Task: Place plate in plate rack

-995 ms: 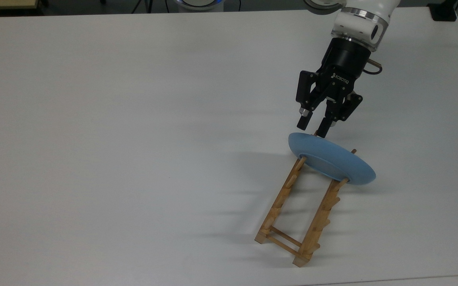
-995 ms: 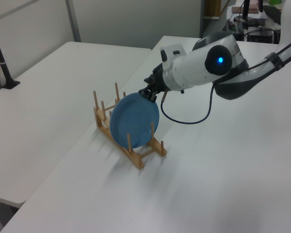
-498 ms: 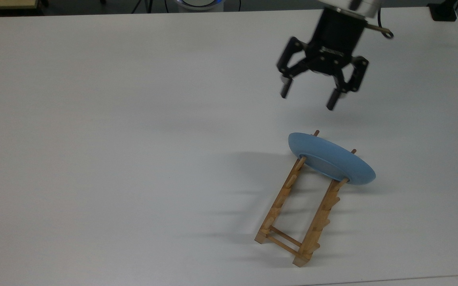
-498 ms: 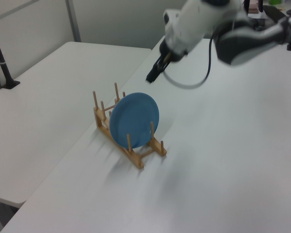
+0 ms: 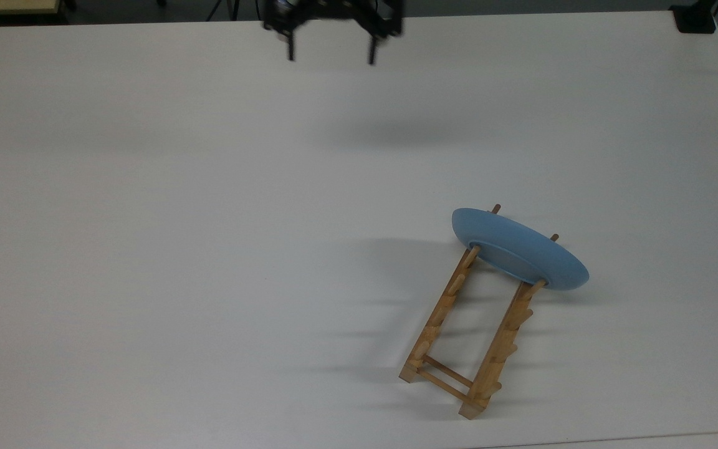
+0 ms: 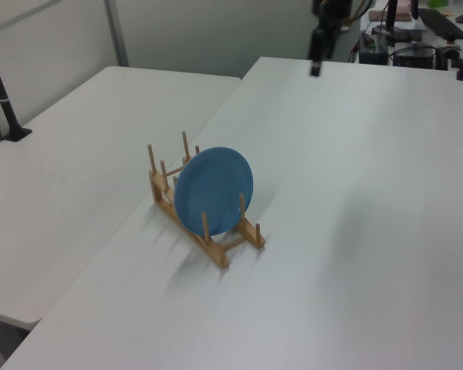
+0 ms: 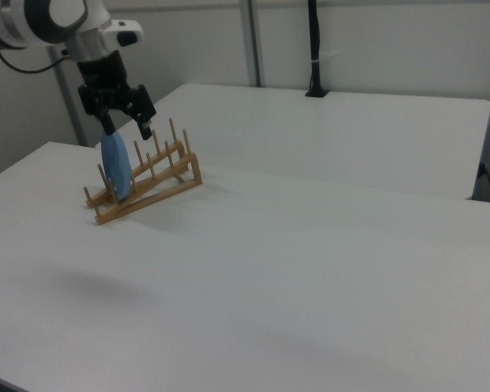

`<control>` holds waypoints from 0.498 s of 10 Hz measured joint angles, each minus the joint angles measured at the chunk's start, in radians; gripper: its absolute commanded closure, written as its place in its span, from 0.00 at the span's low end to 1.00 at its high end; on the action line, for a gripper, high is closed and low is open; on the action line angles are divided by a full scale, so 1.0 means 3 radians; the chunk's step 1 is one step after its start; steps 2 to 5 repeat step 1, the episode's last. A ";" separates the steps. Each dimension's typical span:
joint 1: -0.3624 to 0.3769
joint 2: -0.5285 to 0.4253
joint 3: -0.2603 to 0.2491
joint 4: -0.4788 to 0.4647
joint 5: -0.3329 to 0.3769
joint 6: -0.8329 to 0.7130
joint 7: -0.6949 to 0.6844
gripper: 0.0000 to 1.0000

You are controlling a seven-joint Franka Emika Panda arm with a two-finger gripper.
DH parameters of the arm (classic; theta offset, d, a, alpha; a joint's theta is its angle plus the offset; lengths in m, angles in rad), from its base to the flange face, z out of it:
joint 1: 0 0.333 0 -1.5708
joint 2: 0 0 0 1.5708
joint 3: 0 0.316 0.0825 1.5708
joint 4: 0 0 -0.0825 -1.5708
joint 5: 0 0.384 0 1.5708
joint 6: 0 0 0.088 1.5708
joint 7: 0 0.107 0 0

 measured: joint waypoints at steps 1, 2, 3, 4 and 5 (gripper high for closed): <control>-0.0192 -0.0090 0.0003 -0.0005 0.0090 -0.0221 -0.0304 0.00; -0.0192 -0.0090 0.0003 -0.0005 0.0090 -0.0221 -0.0304 0.00; -0.0192 -0.0090 0.0003 -0.0005 0.0090 -0.0221 -0.0304 0.00; -0.0192 -0.0090 0.0003 -0.0005 0.0090 -0.0221 -0.0304 0.00; -0.0192 -0.0090 0.0003 -0.0005 0.0090 -0.0221 -0.0304 0.00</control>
